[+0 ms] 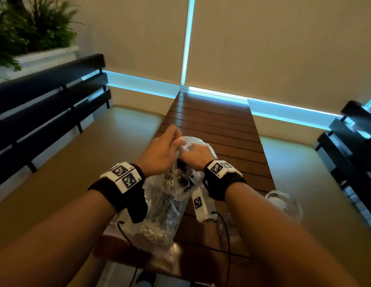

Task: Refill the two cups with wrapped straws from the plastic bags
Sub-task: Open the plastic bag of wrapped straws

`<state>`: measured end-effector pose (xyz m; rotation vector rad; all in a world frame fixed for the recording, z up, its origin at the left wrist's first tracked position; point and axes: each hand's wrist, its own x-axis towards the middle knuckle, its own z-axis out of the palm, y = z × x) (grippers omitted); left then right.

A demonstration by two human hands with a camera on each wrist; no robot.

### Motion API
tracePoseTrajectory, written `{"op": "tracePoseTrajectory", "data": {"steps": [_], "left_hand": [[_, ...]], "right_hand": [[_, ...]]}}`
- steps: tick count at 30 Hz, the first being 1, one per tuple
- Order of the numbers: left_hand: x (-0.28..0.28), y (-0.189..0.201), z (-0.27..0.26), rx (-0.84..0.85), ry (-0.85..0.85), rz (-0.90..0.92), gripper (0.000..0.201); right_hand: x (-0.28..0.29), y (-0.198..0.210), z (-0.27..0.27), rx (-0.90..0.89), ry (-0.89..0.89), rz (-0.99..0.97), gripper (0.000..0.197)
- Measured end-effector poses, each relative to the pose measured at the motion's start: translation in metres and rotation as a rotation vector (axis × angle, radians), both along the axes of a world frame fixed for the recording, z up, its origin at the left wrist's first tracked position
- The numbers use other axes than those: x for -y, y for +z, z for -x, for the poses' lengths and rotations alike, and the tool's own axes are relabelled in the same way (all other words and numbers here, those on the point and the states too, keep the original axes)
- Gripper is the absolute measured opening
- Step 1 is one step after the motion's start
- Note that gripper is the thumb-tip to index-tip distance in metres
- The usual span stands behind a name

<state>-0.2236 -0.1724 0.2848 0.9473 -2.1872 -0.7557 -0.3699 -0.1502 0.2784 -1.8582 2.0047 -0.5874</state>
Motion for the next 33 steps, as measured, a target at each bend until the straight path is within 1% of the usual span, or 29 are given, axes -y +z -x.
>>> {"op": "tracePoseTrajectory", "data": {"steps": [2,3,5,6,7,8,9,10,11,12,14,16,17,20,21,24,26,28,30,31,33], "left_hand": [[0.003,-0.001,-0.001,0.009,0.005,-0.044,0.010],[0.003,-0.001,-0.002,0.013,-0.002,-0.076,0.011],[0.003,0.000,-0.001,-0.012,-0.007,-0.148,0.012],[0.002,0.000,0.001,-0.042,-0.001,-0.189,0.014],[0.001,0.000,0.002,-0.082,0.005,-0.225,0.014],[-0.001,0.001,0.004,-0.117,0.017,-0.244,0.014],[-0.001,0.000,0.005,-0.147,0.035,-0.246,0.013],[-0.002,0.000,0.006,-0.158,0.055,-0.236,0.012],[-0.002,0.000,0.007,-0.155,0.072,-0.220,0.012],[-0.003,0.000,0.008,-0.143,0.079,-0.206,0.013],[-0.004,-0.001,0.009,-0.138,0.062,-0.205,0.016],[-0.004,-0.004,0.008,-0.142,0.040,-0.223,0.018],[-0.003,-0.005,0.007,-0.136,0.034,-0.219,0.019],[-0.002,-0.007,0.005,-0.109,0.002,-0.180,0.020],[-0.002,-0.009,0.004,-0.110,-0.019,-0.176,0.020],[0.001,-0.015,0.000,-0.093,-0.080,-0.151,0.019],[0.006,-0.019,-0.004,-0.078,-0.096,-0.113,0.018],[0.011,-0.023,-0.008,-0.074,-0.087,-0.092,0.018],[0.015,-0.025,-0.009,-0.089,-0.071,-0.119,0.017],[0.019,-0.028,-0.008,-0.099,-0.066,-0.146,0.017],[0.023,-0.031,-0.007,-0.129,-0.080,-0.197,0.015]], "right_hand": [[0.002,-0.003,-0.001,0.054,0.030,-0.083,0.018],[0.002,-0.004,-0.001,0.085,0.021,-0.143,0.026],[0.000,-0.005,0.000,0.122,-0.012,-0.189,0.044],[0.000,-0.008,0.001,0.110,-0.054,-0.192,0.045],[-0.004,-0.010,0.000,0.087,-0.105,-0.174,0.038],[-0.006,-0.015,-0.002,0.017,-0.163,-0.108,0.032],[-0.008,-0.021,-0.002,-0.071,-0.202,-0.020,0.033],[-0.012,-0.026,-0.004,-0.131,-0.229,0.047,0.039],[-0.016,-0.029,-0.007,-0.152,-0.255,0.073,0.042],[-0.020,-0.031,-0.009,-0.157,-0.275,0.102,0.041],[-0.026,-0.030,-0.010,-0.171,-0.286,0.174,0.034],[-0.029,-0.026,-0.008,-0.172,-0.247,0.204,0.033],[-0.029,-0.023,-0.008,-0.160,-0.217,0.172,0.030],[-0.024,-0.014,-0.010,-0.128,-0.142,-0.059,0.010],[-0.019,-0.014,-0.010,-0.117,-0.126,-0.117,0.007],[-0.005,-0.016,-0.013,-0.059,-0.119,-0.162,0.017],[0.002,-0.021,-0.018,-0.074,-0.119,-0.120,0.015],[0.006,-0.026,-0.024,-0.205,-0.061,0.012,0.009],[0.004,-0.032,-0.028,-0.320,-0.014,0.160,0.006],[0.004,-0.035,-0.030,-0.344,-0.002,0.195,0.003],[0.005,-0.039,-0.030,-0.377,0.024,0.160,0.010]]}}
